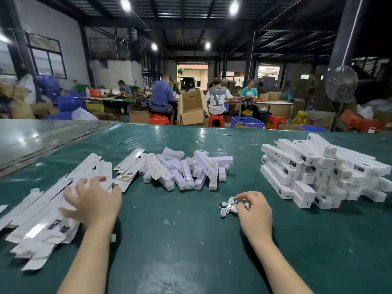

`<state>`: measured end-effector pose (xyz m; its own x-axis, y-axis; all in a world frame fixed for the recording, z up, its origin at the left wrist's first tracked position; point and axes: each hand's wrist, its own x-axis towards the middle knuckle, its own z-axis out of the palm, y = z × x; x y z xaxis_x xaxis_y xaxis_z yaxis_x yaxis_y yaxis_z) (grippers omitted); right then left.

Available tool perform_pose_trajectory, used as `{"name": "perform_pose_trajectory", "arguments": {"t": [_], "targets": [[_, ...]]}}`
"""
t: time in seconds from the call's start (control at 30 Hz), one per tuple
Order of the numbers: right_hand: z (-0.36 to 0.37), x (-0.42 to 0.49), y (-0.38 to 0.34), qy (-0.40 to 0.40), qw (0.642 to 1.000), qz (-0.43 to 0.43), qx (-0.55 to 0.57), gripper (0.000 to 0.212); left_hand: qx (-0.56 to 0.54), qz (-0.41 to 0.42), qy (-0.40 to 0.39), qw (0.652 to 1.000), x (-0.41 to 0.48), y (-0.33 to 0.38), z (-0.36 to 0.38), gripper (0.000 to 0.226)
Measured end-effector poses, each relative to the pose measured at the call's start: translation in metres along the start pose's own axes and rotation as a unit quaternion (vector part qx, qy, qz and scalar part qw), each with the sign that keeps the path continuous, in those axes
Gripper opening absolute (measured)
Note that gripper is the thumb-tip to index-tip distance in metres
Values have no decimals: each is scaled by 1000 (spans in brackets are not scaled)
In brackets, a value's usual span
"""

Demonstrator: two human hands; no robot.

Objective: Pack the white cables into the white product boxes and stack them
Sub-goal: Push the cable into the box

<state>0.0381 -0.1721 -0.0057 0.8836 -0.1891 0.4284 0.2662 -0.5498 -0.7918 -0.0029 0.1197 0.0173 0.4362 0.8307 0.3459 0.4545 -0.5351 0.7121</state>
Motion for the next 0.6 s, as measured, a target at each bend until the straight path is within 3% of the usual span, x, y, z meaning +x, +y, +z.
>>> {"name": "perform_pose_trajectory", "arguments": {"t": [0.07, 0.13, 0.3, 0.37, 0.43, 0.5, 0.57, 0.6], "targets": [[-5, 1, 0, 11, 1000, -1, -21, 19, 64, -117, -65, 989, 15, -22, -10, 49], [-7, -1, -1, -8, 1000, 28, -8, 19, 124, -140, -128, 974, 13, -28, -7, 49], [-4, -8, -7, -8, 998, -49, -43, 17, 147, -48, -172, 973, 8, -15, 3, 52], [1, -12, -11, 5, 994, -102, -28, 17, 71, 12, -174, 982, 2, -4, 3, 59], [10, -17, -20, -44, 993, -93, 50, 15, -31, 91, -193, 977, -17, 17, 1, 58], [18, -20, -31, -169, 965, 5, 202, 10, -148, 137, -284, 937, -48, 43, -1, 52], [23, -23, -35, -264, 891, 100, 354, 15, -246, 177, -443, 844, -83, 64, 0, 43], [22, -23, -35, -271, 861, 129, 412, 24, -274, 198, -501, 796, -96, 71, 2, 40]]}}
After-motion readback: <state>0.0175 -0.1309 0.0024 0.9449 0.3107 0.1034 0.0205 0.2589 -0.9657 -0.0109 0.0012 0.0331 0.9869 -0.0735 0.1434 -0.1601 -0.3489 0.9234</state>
